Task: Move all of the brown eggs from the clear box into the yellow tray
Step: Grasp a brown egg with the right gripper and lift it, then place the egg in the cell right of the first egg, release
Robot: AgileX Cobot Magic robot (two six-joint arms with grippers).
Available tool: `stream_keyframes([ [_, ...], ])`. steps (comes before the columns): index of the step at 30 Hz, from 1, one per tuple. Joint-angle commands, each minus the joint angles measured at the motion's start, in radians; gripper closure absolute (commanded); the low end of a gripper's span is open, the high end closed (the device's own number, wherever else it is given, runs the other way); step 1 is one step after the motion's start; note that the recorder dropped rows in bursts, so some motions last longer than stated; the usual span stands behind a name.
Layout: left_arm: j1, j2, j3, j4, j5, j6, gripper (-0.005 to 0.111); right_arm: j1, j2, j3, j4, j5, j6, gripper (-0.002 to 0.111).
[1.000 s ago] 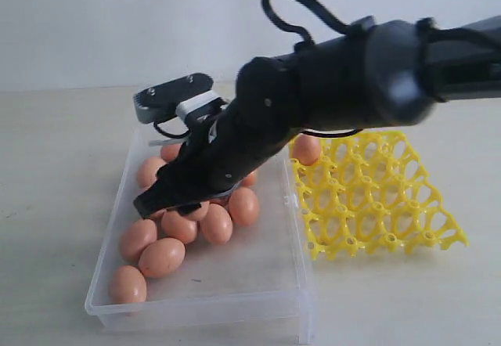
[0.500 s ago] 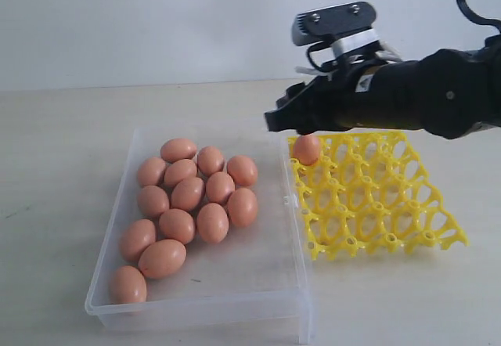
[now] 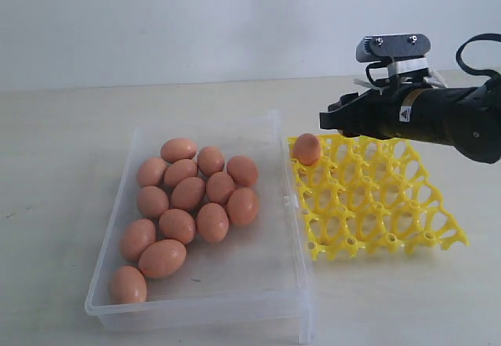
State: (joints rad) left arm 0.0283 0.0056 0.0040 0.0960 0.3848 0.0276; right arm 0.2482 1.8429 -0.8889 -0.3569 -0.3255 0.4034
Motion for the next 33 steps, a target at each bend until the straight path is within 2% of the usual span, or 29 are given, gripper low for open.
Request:
stream_keyframes([
  [1,0.002,-0.006,-0.004,-0.001,-0.006,-0.005,0.107,-0.016,0.031,0.004,-0.045,-0.113,0.038,0.108],
  [6,0.002,-0.006,-0.004,-0.001,-0.006,-0.005,0.107,-0.015,0.085,-0.013,-0.097,-0.151,0.036,0.108],
  [33,0.002,-0.006,-0.004,-0.001,-0.006,-0.005,0.107,-0.039,0.144,-0.017,-0.116,-0.159,0.027,0.108],
])
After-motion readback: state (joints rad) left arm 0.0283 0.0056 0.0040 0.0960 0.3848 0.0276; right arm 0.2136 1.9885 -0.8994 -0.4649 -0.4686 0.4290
